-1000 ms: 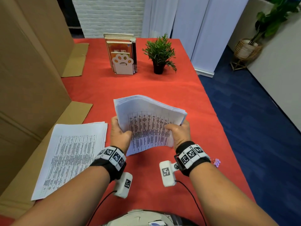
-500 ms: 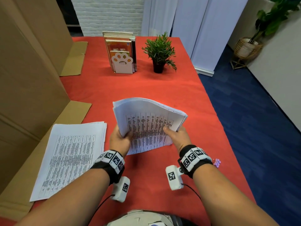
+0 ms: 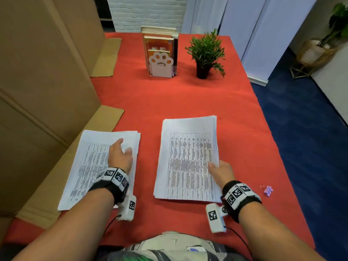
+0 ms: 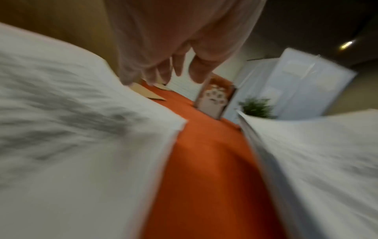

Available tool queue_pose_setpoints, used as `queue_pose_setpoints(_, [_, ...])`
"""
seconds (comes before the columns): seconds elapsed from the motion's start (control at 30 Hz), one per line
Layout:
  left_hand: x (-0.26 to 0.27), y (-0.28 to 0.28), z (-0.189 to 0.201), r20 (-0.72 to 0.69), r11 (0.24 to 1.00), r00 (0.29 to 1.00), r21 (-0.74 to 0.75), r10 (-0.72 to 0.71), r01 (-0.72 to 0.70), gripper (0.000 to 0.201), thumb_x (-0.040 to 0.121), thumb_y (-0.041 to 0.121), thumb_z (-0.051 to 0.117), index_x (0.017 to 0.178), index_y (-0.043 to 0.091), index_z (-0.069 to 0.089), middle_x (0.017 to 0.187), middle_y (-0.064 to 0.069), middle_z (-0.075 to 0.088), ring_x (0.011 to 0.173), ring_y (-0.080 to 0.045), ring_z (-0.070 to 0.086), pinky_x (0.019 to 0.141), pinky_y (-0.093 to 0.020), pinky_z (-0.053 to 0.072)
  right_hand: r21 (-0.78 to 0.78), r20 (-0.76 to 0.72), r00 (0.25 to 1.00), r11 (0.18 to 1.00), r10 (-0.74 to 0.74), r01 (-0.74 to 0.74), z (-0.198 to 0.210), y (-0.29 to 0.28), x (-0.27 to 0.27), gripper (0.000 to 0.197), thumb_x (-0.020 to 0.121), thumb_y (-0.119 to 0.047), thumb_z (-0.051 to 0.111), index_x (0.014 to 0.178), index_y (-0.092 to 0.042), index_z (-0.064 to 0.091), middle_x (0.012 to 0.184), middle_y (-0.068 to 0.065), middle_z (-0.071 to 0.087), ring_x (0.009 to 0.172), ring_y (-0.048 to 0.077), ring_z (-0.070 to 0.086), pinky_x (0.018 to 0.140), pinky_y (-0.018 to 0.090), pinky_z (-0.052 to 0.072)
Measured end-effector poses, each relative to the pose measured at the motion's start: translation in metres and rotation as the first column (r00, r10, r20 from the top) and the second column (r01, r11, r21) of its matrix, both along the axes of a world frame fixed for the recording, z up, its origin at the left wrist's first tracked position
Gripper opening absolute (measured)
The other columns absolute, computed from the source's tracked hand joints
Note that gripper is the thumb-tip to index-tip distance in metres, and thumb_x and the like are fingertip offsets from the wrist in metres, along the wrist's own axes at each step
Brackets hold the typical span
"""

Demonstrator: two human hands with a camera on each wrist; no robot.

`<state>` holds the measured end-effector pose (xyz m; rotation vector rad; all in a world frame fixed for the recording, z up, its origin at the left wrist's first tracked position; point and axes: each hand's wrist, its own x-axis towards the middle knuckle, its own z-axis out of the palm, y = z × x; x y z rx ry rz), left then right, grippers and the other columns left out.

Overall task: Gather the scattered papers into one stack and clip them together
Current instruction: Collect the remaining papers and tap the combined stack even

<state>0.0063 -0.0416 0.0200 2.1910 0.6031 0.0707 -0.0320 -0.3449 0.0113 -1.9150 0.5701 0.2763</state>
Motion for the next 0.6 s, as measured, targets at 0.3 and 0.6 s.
queue_pose_setpoints(0.3, [-0.028, 0.104, -0.024, -0.393, 0.899, 0.830, 0.348, 0.397, -0.265, 0.069, 0.080, 0.009, 0.052, 0.144, 0.006, 0.025, 0.152, -0.018, 0.025, 0.138, -0.038, 0.025, 0.113, -0.054, 0.022, 0.007, -0.138, 0.990, 1.000, 0.011, -0.010, -0.030, -0.001, -0.011, 0.033, 0.091, -0.009, 0.054, 0.122, 0.001, 0.056, 0.118, 0.016, 0.064, 0.099, 0.023, 0.059, 0.093, 0.030, 0.044])
queue_pose_setpoints(0.6, [-0.040, 0.119, -0.019, -0.363, 0.971, 0.912, 0.207, 0.192, -0.122, 0.035, 0.069, 0.007, 0.066, 0.102, 0.004, 0.058, 0.094, -0.017, 0.065, 0.081, -0.035, 0.060, 0.073, -0.039, 0.051, -0.051, -0.156, 0.987, 0.998, 0.024, -0.032, -0.035, 0.003, -0.009, 0.034, 0.093, -0.015, 0.052, 0.125, -0.004, 0.056, 0.121, 0.014, 0.063, 0.111, 0.030, 0.059, 0.100, 0.039, 0.044])
